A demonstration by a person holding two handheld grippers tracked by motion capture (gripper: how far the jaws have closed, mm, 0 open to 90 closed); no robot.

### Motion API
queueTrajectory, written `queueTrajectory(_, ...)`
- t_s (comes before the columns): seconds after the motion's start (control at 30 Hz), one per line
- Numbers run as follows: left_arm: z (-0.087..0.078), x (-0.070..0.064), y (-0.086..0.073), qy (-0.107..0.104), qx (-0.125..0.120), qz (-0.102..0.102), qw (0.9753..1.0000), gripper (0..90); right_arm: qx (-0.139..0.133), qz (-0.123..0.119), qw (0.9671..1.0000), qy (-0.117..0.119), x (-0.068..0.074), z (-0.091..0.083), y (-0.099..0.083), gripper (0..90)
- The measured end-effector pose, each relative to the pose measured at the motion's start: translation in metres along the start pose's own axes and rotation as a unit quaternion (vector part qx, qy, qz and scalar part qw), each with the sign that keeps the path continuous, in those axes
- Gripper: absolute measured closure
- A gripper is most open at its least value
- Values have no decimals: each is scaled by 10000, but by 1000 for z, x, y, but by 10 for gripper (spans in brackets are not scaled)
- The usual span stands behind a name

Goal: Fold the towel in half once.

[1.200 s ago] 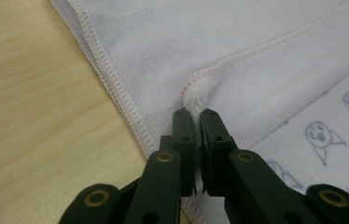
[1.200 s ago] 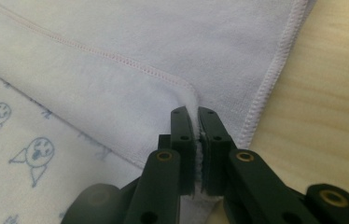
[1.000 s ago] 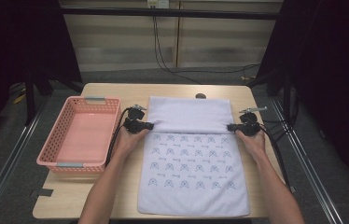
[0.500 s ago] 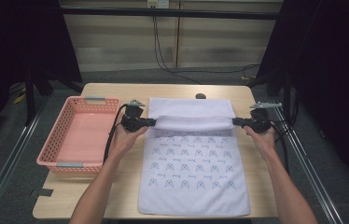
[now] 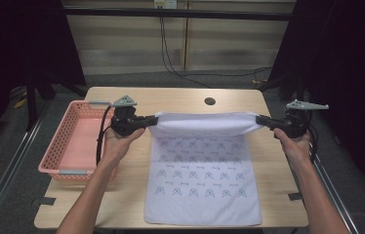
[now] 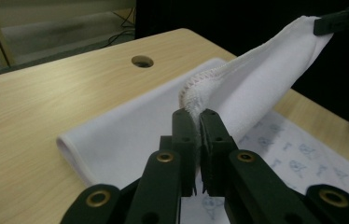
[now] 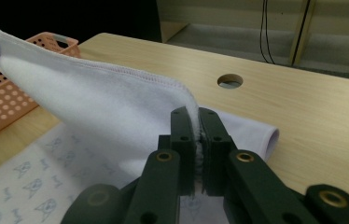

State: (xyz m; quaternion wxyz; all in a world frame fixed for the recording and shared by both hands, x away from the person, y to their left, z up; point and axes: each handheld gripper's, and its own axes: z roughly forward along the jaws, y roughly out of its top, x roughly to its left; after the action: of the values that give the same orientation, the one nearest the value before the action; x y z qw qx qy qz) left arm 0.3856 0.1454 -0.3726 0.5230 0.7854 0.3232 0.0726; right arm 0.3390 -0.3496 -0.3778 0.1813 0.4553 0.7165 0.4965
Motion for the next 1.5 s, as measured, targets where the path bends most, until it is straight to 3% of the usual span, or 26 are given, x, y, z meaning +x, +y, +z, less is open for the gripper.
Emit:
queueTrajectory(0.07,-12,-5,5,-75,-94,82,9999,861,-39,-61,10000,20,5,-9,5,861)
queueTrajectory(0.13,-22,-10,10,-16,-215,129,9997,861,-143,-112,9998,129,11,-20,11,861)
queueTrajectory(0.23,-39,-26,15,60,-364,309,9988,863,-267,-337,9990,92,29,-34,21,861)
queueTrajectory(0.37,-52,-40,1,-12,-422,340,9985,863,-448,-506,9976,176,46,-53,14,862)
queueTrajectory(0.4,-52,-42,-6,-26,-343,325,9989,862,-343,-532,9977,237,49,-55,-1,862)
queueTrajectory(0.43,-51,-44,-13,-41,-266,323,9991,862,-343,-532,9977,237,49,-55,-1,862)
queueTrajectory(0.5,-47,-51,-35,25,106,502,9987,861,-100,-503,9984,229,53,-55,-20,862)
queueTrajectory(0.57,-44,-54,-57,-226,160,324,9991,860,391,-458,9979,254,60,-55,-60,860)
queueTrajectory(0.6,-42,-56,-65,-261,240,312,9989,860,391,-458,9979,254,60,-55,-60,860)
queueTrajectory(0.67,-33,-59,-93,-353,560,261,9975,860,561,-323,9975,291,63,-58,-84,858)
queueTrajectory(0.73,-29,-61,-107,-368,712,199,9966,857,803,-275,9957,369,66,-59,-105,853)
queueTrajectory(0.77,-26,-63,-116,-497,838,178,9951,855,869,-231,9951,400,67,-59,-111,853)
queueTrajectory(0.8,-24,-65,-122,-528,963,191,9938,845,1133,-205,9924,431,68,-59,-126,847)
queueTrajectory(0.87,-23,-67,-131,-549,1123,238,9919,843,1180,-187,9917,471,68,-60,-130,845)
queueTrajectory(0.9,-23,-66,-137,-570,1231,147,9906,846,1243,-143,9909,497,69,-60,-135,842)
queueTrajectory(0.97,-21,-64,-146,-550,1492,84,9872,850,1494,-162,9870,577,71,-60,-144,832)
queueTrajectory(1.07,-21,-66,-152,-726,1561,126,9850,848,1772,-270,9820,596,79,-60,-153,817)
queueTrajectory(1.13,-24,-69,-154,-851,1660,187,9823,834,1814,-296,9810,623,80,-63,-155,811)
queueTrajectory(1.2,-26,-72,-159,-848,1794,315,9796,792,1787,-257,9813,667,80,-69,-156,771)
queueTrajectory(1.23,-27,-72,-161,-964,1902,335,9764,780,1884,-230,9788,768,81,-73,-158,772)
queueTrajectory(1.27,-29,-72,-163,-899,1973,354,9756,780,1884,-230,9788,768,81,-73,-158,772)
queueTrajectory(1.3,-32,-72,-164,-943,2001,391,9744,776,1950,-240,9772,811,82,-75,-159,757)
queueTrajectory(1.33,-34,-72,-164,-1012,1975,379,9743,740,2102,-283,9729,920,85,-79,-163,704)
queueTrajectory(1.37,-36,-72,-163,-1078,1980,385,9735,740,2102,-283,9729,920,85,-79,-163,704)
queueTrajectory(1.43,-44,-71,-160,-1354,1772,346,9742,708,2034,-254,9734,1021,88,-86,-162,659)
queueTrajectory(1.5,-51,-68,-156,-1223,1491,311,9807,664,1829,-246,9776,1017,87,-93,-159,625)
